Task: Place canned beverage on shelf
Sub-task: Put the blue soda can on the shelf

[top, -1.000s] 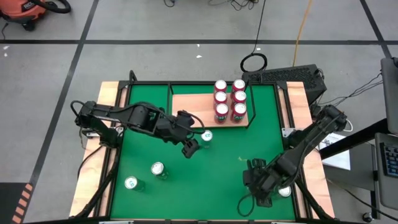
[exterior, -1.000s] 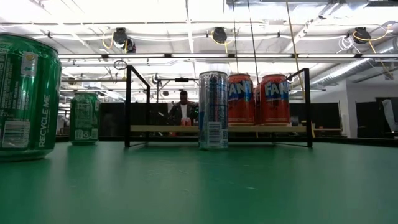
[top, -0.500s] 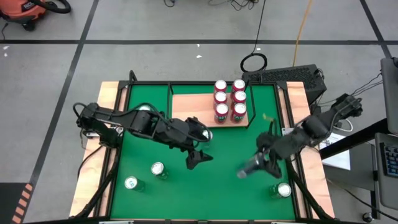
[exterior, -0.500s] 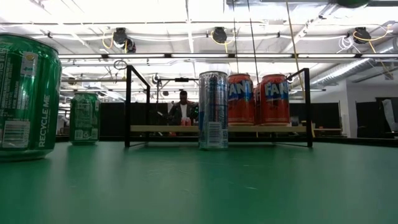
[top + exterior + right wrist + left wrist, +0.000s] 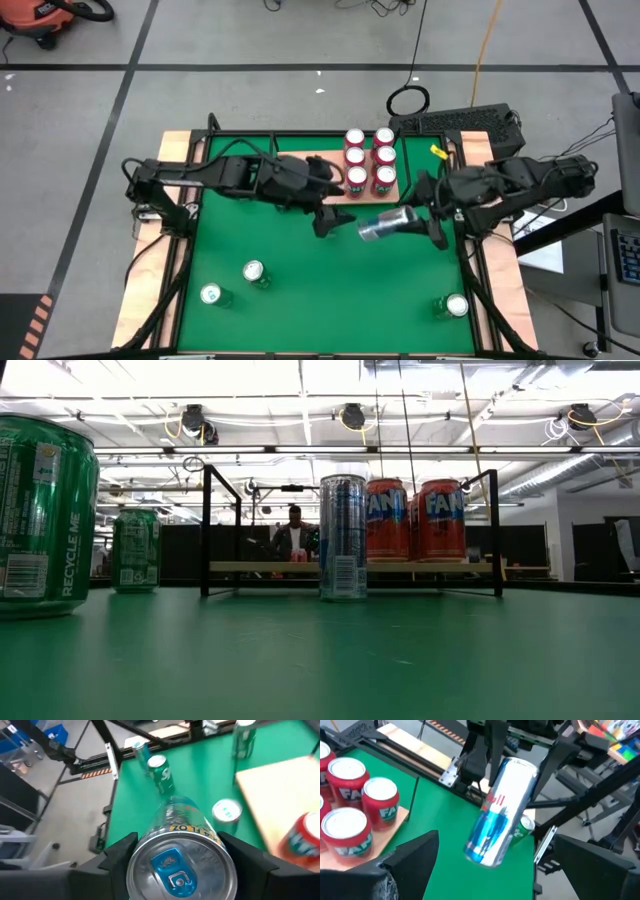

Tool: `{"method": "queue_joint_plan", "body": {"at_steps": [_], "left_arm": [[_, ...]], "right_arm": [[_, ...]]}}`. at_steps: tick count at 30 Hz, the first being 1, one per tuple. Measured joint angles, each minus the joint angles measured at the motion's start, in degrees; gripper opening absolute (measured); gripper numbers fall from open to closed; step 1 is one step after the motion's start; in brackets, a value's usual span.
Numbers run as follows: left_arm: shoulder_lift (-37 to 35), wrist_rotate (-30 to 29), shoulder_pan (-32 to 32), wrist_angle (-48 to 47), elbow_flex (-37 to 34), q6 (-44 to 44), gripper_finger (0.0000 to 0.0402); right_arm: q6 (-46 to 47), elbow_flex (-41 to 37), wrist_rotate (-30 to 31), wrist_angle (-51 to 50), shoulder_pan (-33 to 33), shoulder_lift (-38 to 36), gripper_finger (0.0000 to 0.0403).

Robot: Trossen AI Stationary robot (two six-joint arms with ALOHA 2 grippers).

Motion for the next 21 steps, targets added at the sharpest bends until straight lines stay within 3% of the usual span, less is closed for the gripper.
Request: {"method": "queue_joint_plan", "body": {"at_steps": [6, 12, 21], "left_arm": [[0.0, 0.12, 0.71, 0.29, 0.0, 0.24, 0.0396], [0.0, 0.12, 0.9, 0.24, 0.0, 6.13, 0.0396], [0.24, 1.08, 3.37, 0.26, 0.03, 13.27, 0.0395]], "right_arm": [[-8.25, 3.19, -0.79, 0.35, -5.39, 1.36, 0.0232], [-11.37, 5.88, -0.83, 1.05, -8.4, 1.73, 0.0232], [-4.68, 5.99, -3.98, 4.05, -10.35, 3.12, 0.0232]]}}
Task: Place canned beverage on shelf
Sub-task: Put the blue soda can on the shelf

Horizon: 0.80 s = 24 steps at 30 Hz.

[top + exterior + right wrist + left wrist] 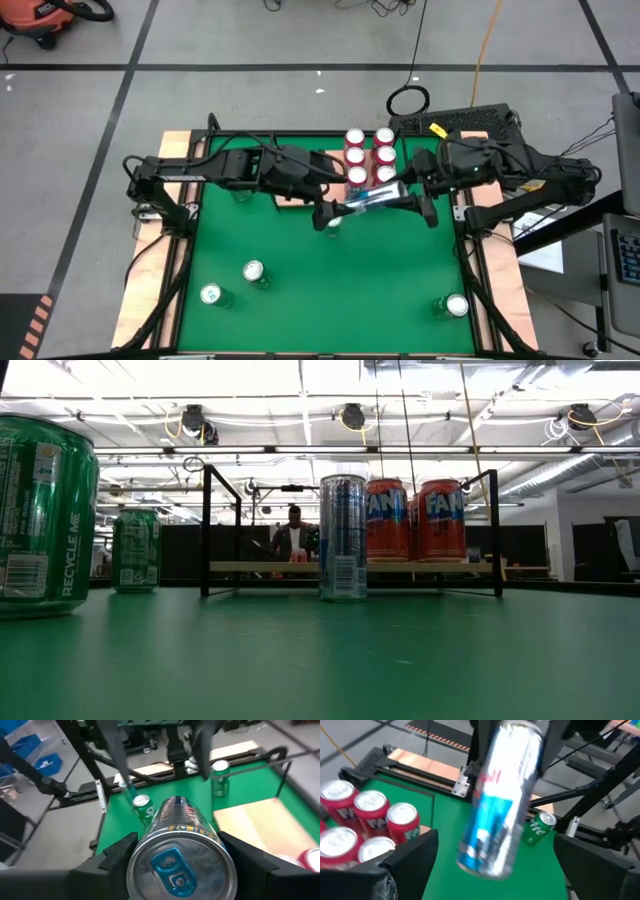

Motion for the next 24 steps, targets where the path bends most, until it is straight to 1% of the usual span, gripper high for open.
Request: {"method": "queue_joint_plan", "body": {"at_steps": [2, 6, 9, 11, 18, 24], "left_arm": [[0.24, 0.51, 0.4, 0.03, 0.08, 2.04, 0.0395], [1.21, 4.62, 0.86, 0.85, 0.11, 5.91, 0.0395], [2.19, 7.52, 1.18, 0.33, 0.01, 6.29, 0.0395], [3.06, 7.98, 1.47, 1.75, 0.01, 6.34, 0.0395], [3.06, 8.12, 1.43, 1.79, 0.03, 8.06, 0.0394], [3.06, 8.66, 1.47, 1.66, 0.03, 7.85, 0.0368]], "right_arm": [[1.52, -0.01, -0.04, 0.24, 0.01, 0.57, 0.0232], [1.79, 0.0, 0.06, 2.37, 0.01, 1.55, 0.0233], [1.75, 0.0, 0.1, 3.23, -0.02, 2.43, 0.0233], [1.75, -0.01, 0.11, 3.54, -0.29, 2.84, 0.0233], [2.02, -0.01, 0.08, 4.84, -0.35, 3.38, 0.0233], [-0.55, -0.01, 0.1, 8.81, -0.36, 3.37, 0.0233]]}}
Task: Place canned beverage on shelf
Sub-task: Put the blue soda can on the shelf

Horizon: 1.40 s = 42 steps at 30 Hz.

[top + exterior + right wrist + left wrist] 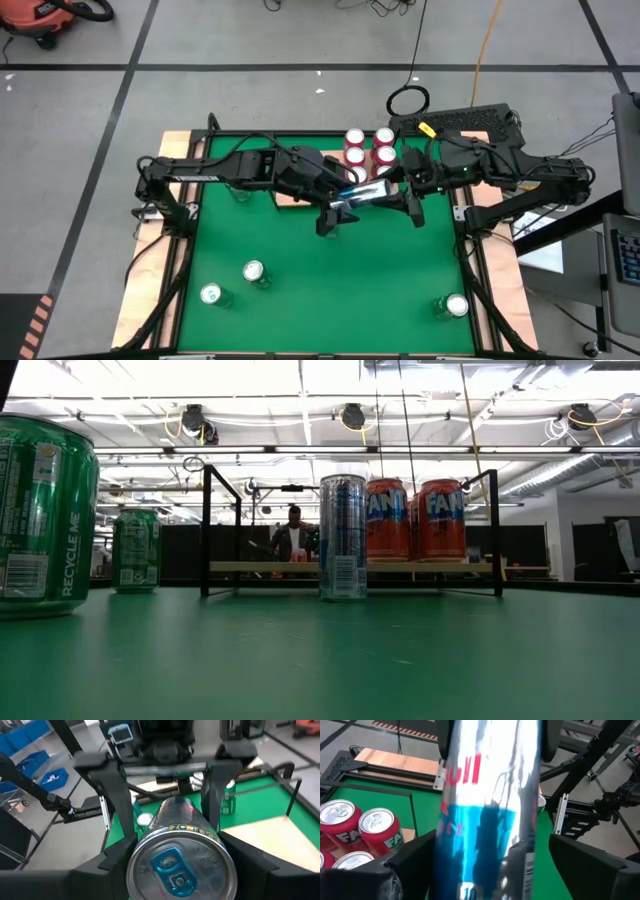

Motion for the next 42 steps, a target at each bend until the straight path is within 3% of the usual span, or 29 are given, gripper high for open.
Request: {"method": "queue_joint_plan", "body": {"at_steps": [14, 27, 30, 34, 38, 42], "left_arm": [[0.0, 0.38, -0.09, -0.53, 0.0, -1.69, 0.0313], [0.0, 1.82, -0.09, -0.56, 0.0, -3.59, 0.0224], [0.0, -0.34, -0.37, -0.89, 0.0, -4.03, 0.0233], [0.0, -4.51, -0.87, -2.38, 0.0, -5.28, 0.0281], [0.02, -5.0, -0.99, -5.04, -0.02, -5.31, 0.0329], [0.0, -4.74, -1.07, -9.15, -0.07, -5.17, 0.0338]], "right_arm": [[0.62, -0.01, -1.52, -0.62, 0.0, -0.02, 0.0233], [1.04, -0.01, -2.03, -0.56, 0.02, -0.11, 0.0233], [0.65, -0.01, -1.99, -0.49, 0.02, -0.11, 0.0233], [0.53, -0.01, -0.53, -0.7, 0.0, -0.09, 0.0233], [0.73, -0.01, -0.17, -0.5, -0.04, -0.11, 0.0233], [0.76, -0.01, -0.76, -0.56, -0.02, -0.11, 0.0233]]}}
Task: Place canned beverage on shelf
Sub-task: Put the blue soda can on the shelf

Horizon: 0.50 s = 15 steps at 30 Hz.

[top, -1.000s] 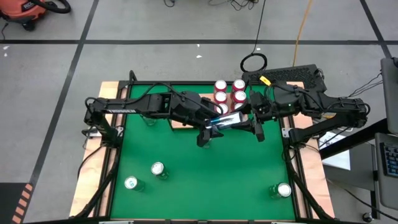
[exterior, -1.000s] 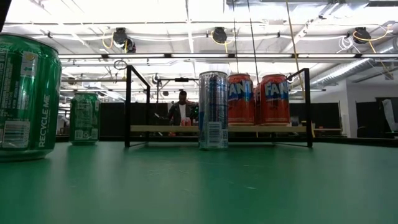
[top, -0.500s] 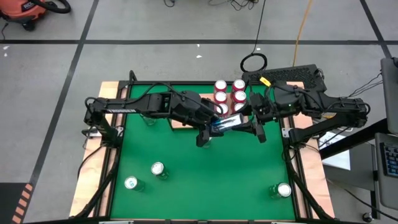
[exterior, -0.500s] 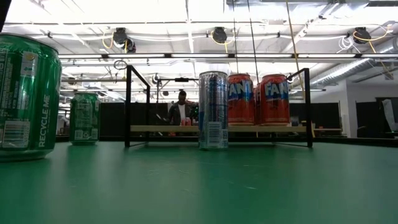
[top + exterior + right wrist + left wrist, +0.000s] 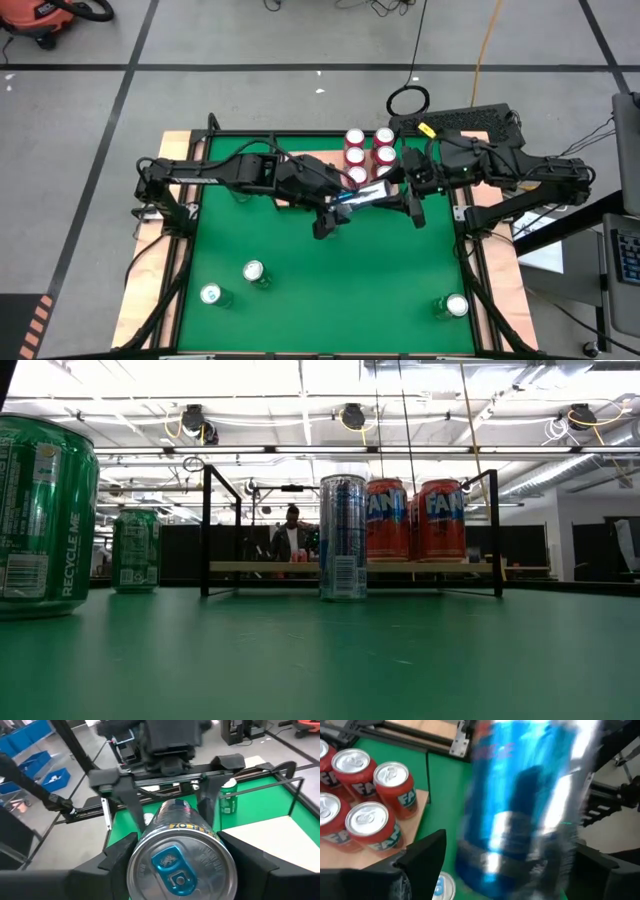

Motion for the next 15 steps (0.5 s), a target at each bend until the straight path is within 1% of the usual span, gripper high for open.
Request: {"method": "queue_joint_plan", "body": {"at_steps": [4, 11, 13, 15], "left_arm": [[-0.16, 0.55, -0.05, 0.29, -0.01, 0.17, 0.0317], [-0.2, 1.03, -0.22, 1.73, 0.0, 1.11, 0.0244], [-0.2, 1.02, -0.23, 1.62, 0.0, 1.12, 0.0228], [-0.2, 1.0, -0.22, 1.62, 0.0, 1.08, 0.0221]], "right_arm": [[0.01, 0.0, -0.05, 0.04, 0.02, 0.0, 0.0233], [0.02, 0.0, -0.46, 0.04, 0.02, 0.0, 0.0233], [0.06, 0.0, -0.54, 0.04, 0.02, 0.0, 0.0234], [0.1, 0.0, -0.49, 0.05, 0.02, 0.0, 0.0238]]}}
